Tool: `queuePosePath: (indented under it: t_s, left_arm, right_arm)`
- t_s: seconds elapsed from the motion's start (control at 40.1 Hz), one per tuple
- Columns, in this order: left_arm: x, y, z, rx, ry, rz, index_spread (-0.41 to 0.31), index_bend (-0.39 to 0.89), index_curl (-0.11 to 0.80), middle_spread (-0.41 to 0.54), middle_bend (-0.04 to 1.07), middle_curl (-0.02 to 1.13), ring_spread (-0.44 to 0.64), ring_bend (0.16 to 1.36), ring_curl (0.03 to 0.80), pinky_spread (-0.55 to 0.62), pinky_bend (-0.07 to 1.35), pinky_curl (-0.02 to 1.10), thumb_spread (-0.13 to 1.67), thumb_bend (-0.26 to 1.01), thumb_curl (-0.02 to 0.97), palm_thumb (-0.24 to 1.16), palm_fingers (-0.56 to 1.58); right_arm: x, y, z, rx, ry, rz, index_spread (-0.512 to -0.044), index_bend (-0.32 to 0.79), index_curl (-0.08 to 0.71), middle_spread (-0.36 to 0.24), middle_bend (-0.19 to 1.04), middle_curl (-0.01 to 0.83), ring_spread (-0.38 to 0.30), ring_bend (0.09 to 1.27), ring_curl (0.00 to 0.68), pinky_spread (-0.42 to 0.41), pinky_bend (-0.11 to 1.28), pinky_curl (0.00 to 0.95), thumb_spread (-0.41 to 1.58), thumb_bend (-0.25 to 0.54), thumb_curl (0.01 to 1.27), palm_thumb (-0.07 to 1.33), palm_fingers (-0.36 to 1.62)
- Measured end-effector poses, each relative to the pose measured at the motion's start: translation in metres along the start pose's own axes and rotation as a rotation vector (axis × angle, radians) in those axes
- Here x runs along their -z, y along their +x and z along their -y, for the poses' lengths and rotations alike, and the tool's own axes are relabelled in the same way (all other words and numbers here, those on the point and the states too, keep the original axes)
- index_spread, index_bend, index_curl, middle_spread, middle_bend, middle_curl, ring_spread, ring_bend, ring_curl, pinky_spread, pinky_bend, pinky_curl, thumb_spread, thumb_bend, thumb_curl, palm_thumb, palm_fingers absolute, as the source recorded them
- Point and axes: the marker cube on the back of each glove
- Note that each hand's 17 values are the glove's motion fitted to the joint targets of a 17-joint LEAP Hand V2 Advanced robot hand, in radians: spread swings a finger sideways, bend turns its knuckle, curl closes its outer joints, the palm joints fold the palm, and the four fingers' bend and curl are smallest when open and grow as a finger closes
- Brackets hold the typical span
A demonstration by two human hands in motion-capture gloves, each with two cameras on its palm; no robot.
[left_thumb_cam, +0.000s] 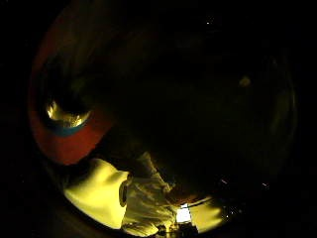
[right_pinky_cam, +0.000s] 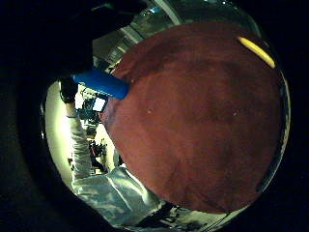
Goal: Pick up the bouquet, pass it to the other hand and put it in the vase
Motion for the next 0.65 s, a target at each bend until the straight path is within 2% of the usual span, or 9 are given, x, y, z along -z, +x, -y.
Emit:
queuePosePath:
  t_s: [0.075,0.125,0.274,0.474,0.573,0.648]
  left_arm:
    - [-0.003,-0.025,-0.015,0.032,-0.023,-0.022,0.082,-0.01,0.240,0.226,0.25,0.35,0.24,0.63,0.364,0.27,0.45,0.37,0.72,-0.06,0.513,0.27,-0.31]
    - [-0.005,-0.034,-0.021,0.043,-0.037,-0.073,0.108,-0.01,0.211,0.274,0.22,0.33,0.29,0.63,0.346,0.32,0.44,0.35,0.75,-0.02,0.506,0.32,-0.28]
    - [-0.003,-0.037,-0.032,0.024,-0.022,-0.032,0.146,0.01,0.143,0.356,0.20,0.31,0.39,0.62,0.322,0.42,0.41,0.32,0.80,-0.03,0.471,0.36,-0.25]
    - [-0.001,-0.028,-0.042,0.010,0.036,0.089,0.165,0.01,0.083,0.400,0.19,0.30,0.44,0.63,0.309,0.46,0.40,0.32,0.84,-0.01,0.441,0.44,-0.21]
    - [0.006,-0.022,-0.046,0.029,0.040,0.104,0.170,0.02,0.059,0.403,0.19,0.30,0.45,0.63,0.306,0.46,0.40,0.32,0.86,-0.02,0.430,0.48,-0.20]
    - [0.012,-0.021,-0.043,0.027,0.027,0.091,0.172,0.02,0.045,0.406,0.19,0.30,0.46,0.64,0.304,0.47,0.40,0.32,0.87,-0.02,0.420,0.49,-0.20]
  right_arm:
    - [0.003,0.008,-0.003,-0.034,-0.001,0.004,-0.381,0.14,0.219,-0.028,0.19,0.343,0.057,0.44,0.298,0.282,0.63,0.340,1.06,-0.018,0.31,0.21,0.15]
    - [0.004,0.016,-0.004,-0.052,-0.002,0.009,-0.382,0.14,0.221,-0.026,0.19,0.343,0.058,0.44,0.298,0.285,0.62,0.338,1.07,-0.014,0.31,0.22,0.15]
    - [0.007,0.022,-0.008,-0.069,0.002,0.010,-0.377,0.15,0.229,-0.025,0.19,0.338,0.065,0.42,0.295,0.282,0.60,0.336,1.09,-0.018,0.31,0.24,0.16]
    - [0.007,0.022,-0.005,-0.060,0.002,0.029,-0.369,0.14,0.237,-0.018,0.19,0.335,0.068,0.41,0.289,0.280,0.58,0.331,1.11,-0.016,0.31,0.27,0.18]
    - [0.003,0.008,-0.005,-0.086,0.011,0.041,-0.367,0.15,0.245,-0.017,0.19,0.333,0.066,0.40,0.287,0.280,0.56,0.329,1.12,-0.017,0.31,0.27,0.19]
    - [0.000,0.025,0.006,-0.055,0.007,0.058,-0.363,0.16,0.250,-0.016,0.18,0.330,0.065,0.40,0.286,0.280,0.55,0.329,1.12,-0.016,0.31,0.28,0.20]
